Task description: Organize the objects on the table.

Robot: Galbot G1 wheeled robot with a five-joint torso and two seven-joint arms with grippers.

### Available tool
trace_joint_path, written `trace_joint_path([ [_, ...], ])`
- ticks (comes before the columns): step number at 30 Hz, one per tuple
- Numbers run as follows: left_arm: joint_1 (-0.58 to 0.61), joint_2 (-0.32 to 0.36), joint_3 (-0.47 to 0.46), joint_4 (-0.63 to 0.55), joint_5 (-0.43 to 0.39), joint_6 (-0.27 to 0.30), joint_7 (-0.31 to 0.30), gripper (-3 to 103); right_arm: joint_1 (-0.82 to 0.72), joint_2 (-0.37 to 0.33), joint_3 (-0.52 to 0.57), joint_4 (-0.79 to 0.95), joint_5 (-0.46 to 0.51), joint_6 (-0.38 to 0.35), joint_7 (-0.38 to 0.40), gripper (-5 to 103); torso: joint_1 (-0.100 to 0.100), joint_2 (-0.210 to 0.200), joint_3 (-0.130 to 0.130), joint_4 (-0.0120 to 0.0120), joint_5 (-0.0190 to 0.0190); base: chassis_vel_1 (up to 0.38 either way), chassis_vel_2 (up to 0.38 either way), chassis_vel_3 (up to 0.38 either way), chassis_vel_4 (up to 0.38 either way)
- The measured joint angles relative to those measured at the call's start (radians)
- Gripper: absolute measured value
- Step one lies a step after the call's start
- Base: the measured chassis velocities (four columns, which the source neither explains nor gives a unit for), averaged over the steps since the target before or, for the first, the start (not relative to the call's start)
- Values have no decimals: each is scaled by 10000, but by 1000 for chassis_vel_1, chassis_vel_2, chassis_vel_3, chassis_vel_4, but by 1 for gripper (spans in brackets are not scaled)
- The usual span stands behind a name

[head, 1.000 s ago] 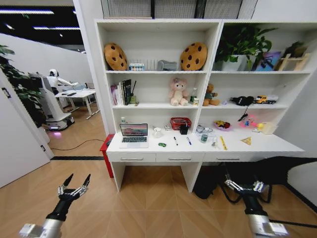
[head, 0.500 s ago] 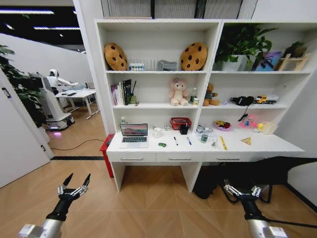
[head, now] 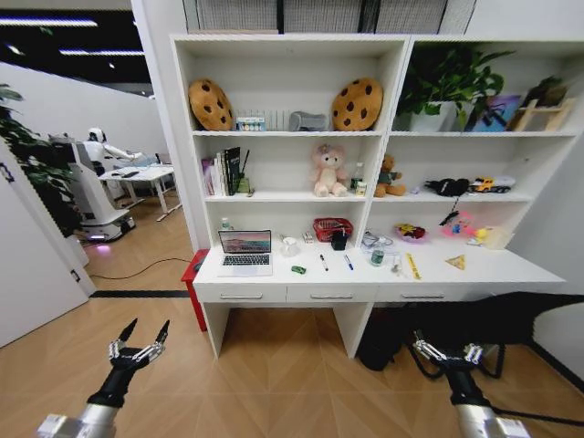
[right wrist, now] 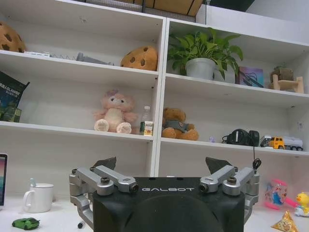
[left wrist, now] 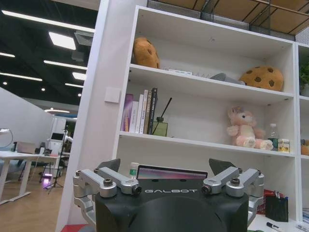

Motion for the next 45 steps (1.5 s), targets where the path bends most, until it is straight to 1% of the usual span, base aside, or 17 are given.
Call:
trace_joint_path([
  [4,-13,4,64,-52,-45,-75,258,100,25,-11,1,7,5,-13,4,100,-1,0,-1,5,5,-226,258,234,-235],
  [5,-14,6,86,-63,-69,-84,334,100,24,-10,4,12,6,-14,7,100,-1,1,-2,-3,-3,-241,270,263,-265],
  [6,-14,6,105,-63,-108,-86,377,100,23,-11,11,17,6,-15,8,100,0,0,-1,-1,-8,-254,270,242,-236],
  [8,-15,6,109,-64,-153,-92,393,100,22,-12,15,19,5,-16,9,100,2,-1,1,-3,1,-259,257,242,-257],
  [9,-28,6,105,-54,-195,-107,404,100,22,-13,22,19,-12,-17,9,100,1,-1,0,2,8,-282,257,268,-279],
  [12,-34,6,90,-16,-267,-118,409,100,23,-15,38,20,-32,-16,10,100,2,-1,0,3,-9,-281,262,276,-279],
  [13,-34,11,66,-11,-310,-121,412,100,25,-15,40,20,-34,-14,12,100,2,-1,0,-4,3,-296,272,270,-282],
  [18,-33,15,52,16,-325,-121,418,100,58,-15,35,35,-73,-15,19,100,3,-2,0,4,1,-290,277,283,-283],
  [23,-40,-10,57,52,-329,-121,420,100,82,-2,32,36,-197,-11,52,100,4,-2,2,-5,-7,-264,262,270,-273],
  [24,-46,-13,57,57,-331,-121,421,103,96,0,32,21,-214,9,63,100,2,-1,0,2,6,-257,258,243,-277],
  [26,-57,-15,56,67,-340,-121,420,100,100,1,33,-19,-263,68,69,100,2,-1,0,3,-5,-268,275,303,-257],
  [30,-64,-12,56,70,-363,-117,413,99,124,17,29,-56,-225,249,94,100,3,-2,1,-4,0,-260,230,258,-280],
  [31,-68,-7,58,71,-381,-116,414,99,149,27,24,-57,-218,303,101,100,6,-3,2,3,3,-220,193,215,-211],
  [33,-65,-3,72,70,-436,-106,419,99,155,39,21,-57,-224,342,98,100,10,-3,2,6,0,-191,195,215,-168],
  [35,-58,11,104,36,-514,-73,461,99,163,54,8,-57,-226,351,97,100,12,-4,2,-3,-1,-109,96,51,-49],
  [40,-70,26,111,34,-524,-63,595,97,181,54,7,-76,-226,358,96,100,0,-1,0,0,-1,-45,26,-1,-15],
  [45,-127,8,155,26,-707,-150,818,101,165,66,7,-96,-227,371,74,100,-9,5,-3,1,0,48,-42,-50,47],
])
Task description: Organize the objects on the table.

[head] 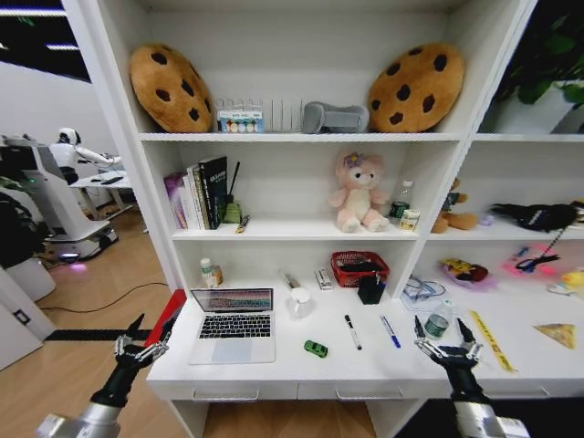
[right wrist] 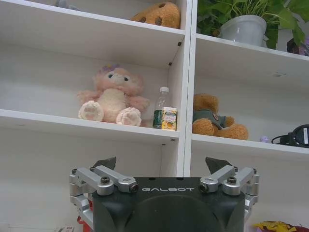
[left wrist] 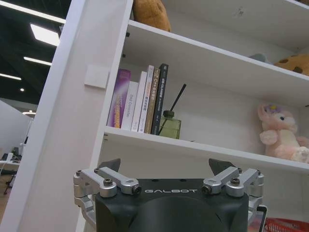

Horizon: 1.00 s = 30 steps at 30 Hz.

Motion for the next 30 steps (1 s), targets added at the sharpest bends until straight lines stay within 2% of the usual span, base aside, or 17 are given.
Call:
trace_joint_path([
  [5,-57,76,4,9,-68,-48,40,87,2,28,0,-37,-23,26,-13,100,5,-2,2,-1,0,0,0,0,0],
  [6,-57,76,4,9,-68,-48,40,87,2,28,0,-37,-23,26,-13,100,5,-2,2,-1,0,0,0,0,0],
  [9,-62,312,-65,-27,-71,2,34,70,-18,36,11,-66,-23,72,-36,100,10,-5,3,-1,1,0,0,0,0],
  [12,-73,387,-75,-37,-72,32,26,65,-20,37,16,-81,-24,82,-40,100,10,-5,3,-1,0,0,0,0,0],
  [14,-93,579,-82,-37,-86,96,13,54,-19,31,20,-110,-22,110,-46,100,10,-5,3,-1,-1,0,0,0,0],
  [15,-93,579,-82,-37,-86,96,13,54,-19,31,20,-110,-22,110,-46,100,10,-5,3,-1,-1,0,0,0,0],
  [17,-80,854,-45,-34,-128,204,166,43,-18,15,22,-130,-8,124,-54,100,10,-5,3,-1,-1,0,0,0,0],
  [18,-29,1174,4,-50,-135,317,314,38,-24,5,22,-143,0,143,-70,100,10,-5,3,1,-3,0,0,0,0],
  [20,-8,1374,26,-65,-145,363,372,32,-30,0,22,-150,5,153,-79,100,10,-5,3,0,-1,0,0,0,0],
  [22,16,2070,62,-136,-281,506,459,22,-35,-24,22,-159,49,173,-93,100,9,-5,3,-1,-1,0,0,0,0],
  [23,16,2070,62,-136,-281,506,459,22,-35,-24,22,-159,49,173,-93,100,9,-5,3,-1,-1,0,0,0,0],
  [24,15,2383,63,-172,-404,570,460,16,-29,-37,23,-165,76,182,-94,100,10,-5,3,-2,-1,0,0,0,0],
  [25,8,2631,65,-199,-511,621,458,16,-25,-43,22,-175,89,192,-95,100,10,-5,3,-1,0,0,0,0,0],
  [26,-27,3173,75,-220,-728,715,439,6,-20,-46,23,-212,107,225,-110,100,10,-5,3,0,-1,0,0,0,0],
  [28,-48,3385,84,-225,-809,738,425,6,-20,-45,22,-230,113,240,-125,100,9,-5,3,0,0,0,0,0,0],
  [29,-81,4054,131,-235,-1073,832,377,1,-22,-38,20,-261,142,273,-158,100,10,-5,3,-1,-2,0,0,0,0],
  [30,-85,4478,160,-235,-1210,876,368,1,-22,-39,11,-279,157,289,-177,100,10,-6,3,-1,-2,0,0,0,0],
])
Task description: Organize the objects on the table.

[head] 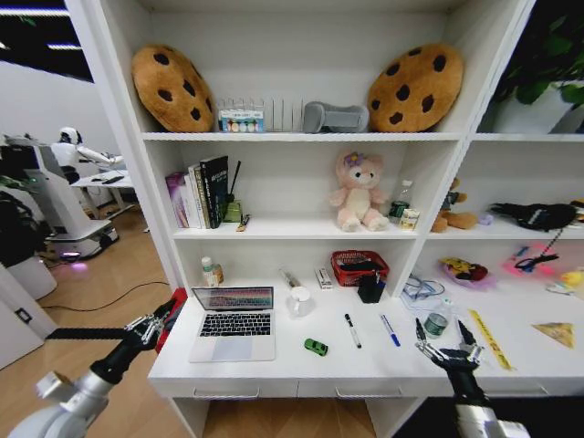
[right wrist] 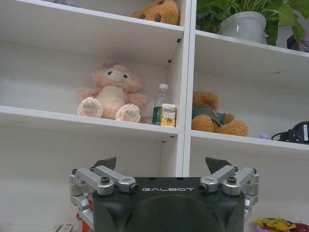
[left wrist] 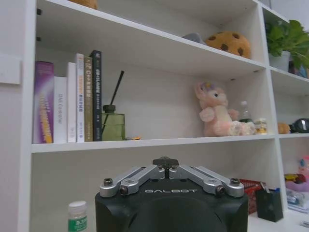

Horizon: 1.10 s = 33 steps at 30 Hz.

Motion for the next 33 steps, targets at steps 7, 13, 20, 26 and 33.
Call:
trace_joint_path([
  [7,-96,2725,286,224,-680,270,310,0,25,-79,-15,-38,102,23,-24,100,0,0,0,0,0,0,0,0,0],
  [13,-1378,5074,1192,916,-1452,396,455,0,57,-143,-20,-108,163,28,-47,100,0,-1,1,0,1,0,0,0,0],
  [20,-2380,6558,2507,1488,-1656,374,792,0,140,-168,-132,-175,154,42,-101,100,0,0,1,1,5,0,0,0,0],
  [26,-4248,7312,5130,2058,-1523,391,935,0,224,-187,-192,-171,144,2,-113,100,1,-1,1,0,5,0,0,0,0],
  [33,-4496,7366,5057,2222,-1984,523,931,0,149,-113,-212,-221,103,9,-166,100,1,-1,0,-1,3,0,0,0,0],
])
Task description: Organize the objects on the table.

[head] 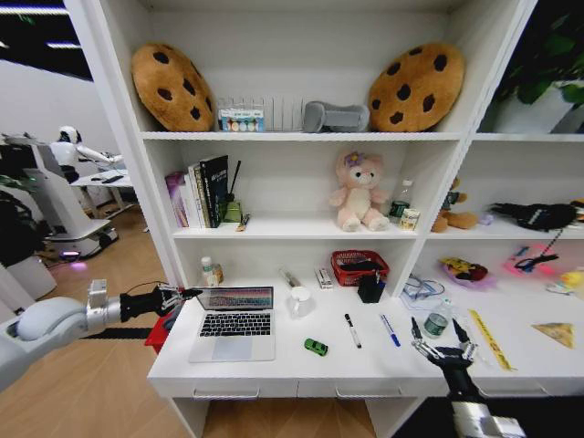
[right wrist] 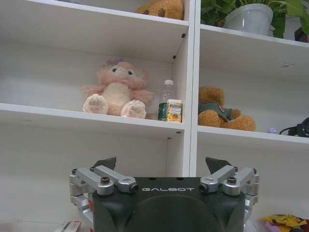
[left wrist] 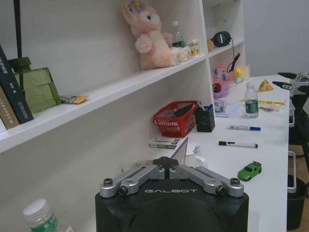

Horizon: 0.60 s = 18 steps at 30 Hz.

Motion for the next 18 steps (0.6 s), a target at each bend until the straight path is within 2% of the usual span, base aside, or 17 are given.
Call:
trace_joint_path([
  [2,15,4,-160,36,-130,-20,-43,0,19,0,-45,-23,-35,1,-7,100,0,1,0,1,0,0,0,0,0],
  [4,-270,-16,-191,137,-427,10,-453,0,130,-26,-151,-19,-110,-30,-8,100,0,1,0,3,1,0,0,0,0],
  [7,-392,-39,-162,211,-491,50,-618,0,140,-32,-171,2,-118,-56,-4,100,0,0,0,2,2,0,0,0,0],
  [9,-659,-179,16,559,-661,165,-1068,0,96,-32,-177,83,-122,-84,5,100,0,0,0,2,1,0,0,0,0],
  [10,-659,-179,16,559,-661,165,-1068,0,96,-32,-177,83,-122,-84,5,100,0,0,0,2,1,0,0,0,0],
  [13,-2087,-691,1363,1570,-614,145,-1263,0,-95,-25,-42,88,-112,-9,-3,100,-1,1,-1,4,-4,0,0,0,0],
  [14,-2087,-691,1363,1570,-614,145,-1263,0,-95,-25,-42,88,-112,-9,-3,100,-1,1,-1,4,-4,0,0,0,0],
  [16,-3682,-1047,2982,2169,-319,114,-1091,0,-180,-38,8,70,-100,21,-6,100,-1,0,0,5,-4,0,0,0,0],
  [17,-3682,-1047,2982,2169,-319,114,-1091,0,-180,-38,8,70,-100,21,-6,100,-1,0,0,5,-4,0,0,0,0],
  [18,-5048,-1389,4261,2523,-93,104,-982,0,-193,-56,28,76,-101,23,-10,100,-1,1,0,6,-3,0,0,0,0],
])
